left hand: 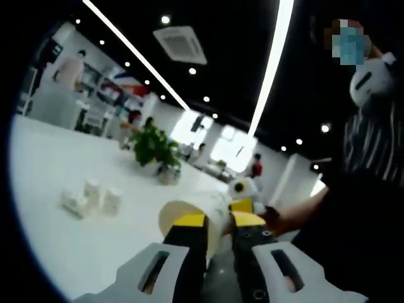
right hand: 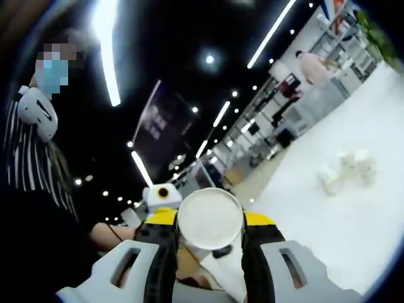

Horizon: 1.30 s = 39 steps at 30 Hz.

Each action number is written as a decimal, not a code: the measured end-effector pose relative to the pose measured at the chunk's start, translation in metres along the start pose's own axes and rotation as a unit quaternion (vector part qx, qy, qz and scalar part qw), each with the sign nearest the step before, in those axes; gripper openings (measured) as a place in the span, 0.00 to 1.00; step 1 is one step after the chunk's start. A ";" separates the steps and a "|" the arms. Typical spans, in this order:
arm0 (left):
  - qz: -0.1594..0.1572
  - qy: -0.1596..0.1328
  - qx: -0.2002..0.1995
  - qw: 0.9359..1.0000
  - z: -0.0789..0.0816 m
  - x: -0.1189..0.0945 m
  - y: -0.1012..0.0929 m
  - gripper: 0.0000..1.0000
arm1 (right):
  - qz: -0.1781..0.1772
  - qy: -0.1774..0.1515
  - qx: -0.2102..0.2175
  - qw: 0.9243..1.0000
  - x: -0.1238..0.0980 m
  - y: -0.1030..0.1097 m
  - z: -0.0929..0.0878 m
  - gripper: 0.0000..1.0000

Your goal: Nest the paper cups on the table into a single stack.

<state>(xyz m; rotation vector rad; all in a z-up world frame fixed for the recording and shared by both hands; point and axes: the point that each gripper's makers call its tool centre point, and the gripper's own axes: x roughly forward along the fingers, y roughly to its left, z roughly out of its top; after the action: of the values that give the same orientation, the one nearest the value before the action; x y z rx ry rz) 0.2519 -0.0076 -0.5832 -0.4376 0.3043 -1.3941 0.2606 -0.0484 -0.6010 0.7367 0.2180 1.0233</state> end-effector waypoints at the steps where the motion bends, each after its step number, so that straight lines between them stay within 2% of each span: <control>1: -0.002 0.000 -0.002 1.000 0.000 0.000 0.000 0.08 | 0.002 0.000 0.001 1.000 0.000 0.001 0.000 0.35; 25: -0.055 0.035 -0.049 0.997 0.010 0.000 -0.020 0.00 | 0.051 -0.013 0.014 0.999 -0.002 0.018 0.002 0.35; 29: -0.063 0.040 -0.036 0.997 0.014 0.002 -0.027 0.00 | 0.060 -0.019 -0.004 0.998 -0.002 0.024 0.007 0.36; 34: -0.067 0.060 -0.037 0.995 0.007 0.004 -0.029 0.00 | 0.060 -0.019 -0.017 0.998 -0.003 0.023 0.010 0.37; 39: -0.067 0.063 -0.041 0.995 0.005 0.004 -0.029 0.00 | 0.057 -0.018 -0.025 0.998 -0.005 0.022 0.010 0.37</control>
<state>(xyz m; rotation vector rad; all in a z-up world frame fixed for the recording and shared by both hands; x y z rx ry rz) 0.2292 -0.0146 -0.5645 -0.4437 0.4430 -1.5477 0.2471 -0.0502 -0.5802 0.7285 0.1208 1.1189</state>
